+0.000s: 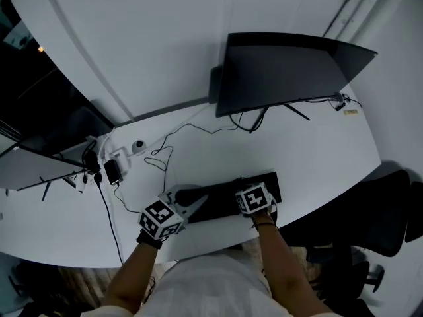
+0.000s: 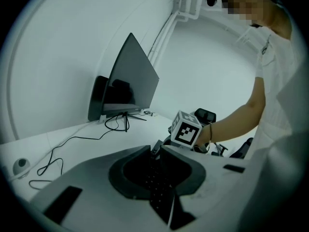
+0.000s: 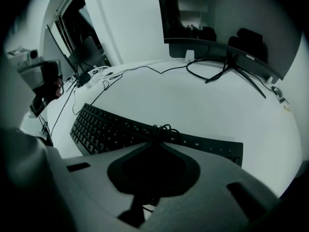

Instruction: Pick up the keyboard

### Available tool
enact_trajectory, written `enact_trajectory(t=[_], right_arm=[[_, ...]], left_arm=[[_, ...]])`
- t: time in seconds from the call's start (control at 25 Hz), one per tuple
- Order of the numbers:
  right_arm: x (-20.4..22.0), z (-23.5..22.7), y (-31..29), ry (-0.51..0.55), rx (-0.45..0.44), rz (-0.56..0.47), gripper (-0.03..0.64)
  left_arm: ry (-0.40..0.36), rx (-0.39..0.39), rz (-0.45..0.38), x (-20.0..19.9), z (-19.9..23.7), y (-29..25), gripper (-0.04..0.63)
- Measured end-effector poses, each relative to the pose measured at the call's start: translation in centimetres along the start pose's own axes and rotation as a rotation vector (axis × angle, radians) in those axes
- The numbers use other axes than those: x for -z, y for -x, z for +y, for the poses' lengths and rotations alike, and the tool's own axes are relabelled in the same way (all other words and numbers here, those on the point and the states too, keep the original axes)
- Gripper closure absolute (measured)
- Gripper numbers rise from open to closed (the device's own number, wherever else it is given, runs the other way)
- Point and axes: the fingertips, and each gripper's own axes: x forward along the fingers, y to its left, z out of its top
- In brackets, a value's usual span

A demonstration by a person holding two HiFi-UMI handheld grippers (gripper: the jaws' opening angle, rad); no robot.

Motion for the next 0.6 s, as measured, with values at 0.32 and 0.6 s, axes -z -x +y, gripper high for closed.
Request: enact_trajectory(t=[0.32, 0.6], right_arm=[[0.0, 0.4, 1.2, -0.059, -0.03, -0.101, 0.603], [-0.1, 1.2, 3.0, -0.04, -0.04, -0.231, 0.603]], left_arm=[[-0.013, 0.039, 0.115, 1.2, 0.8, -0.8, 0.553], [-0.038, 0.076, 0.221, 2.0, 1.0, -2.2, 0.452]])
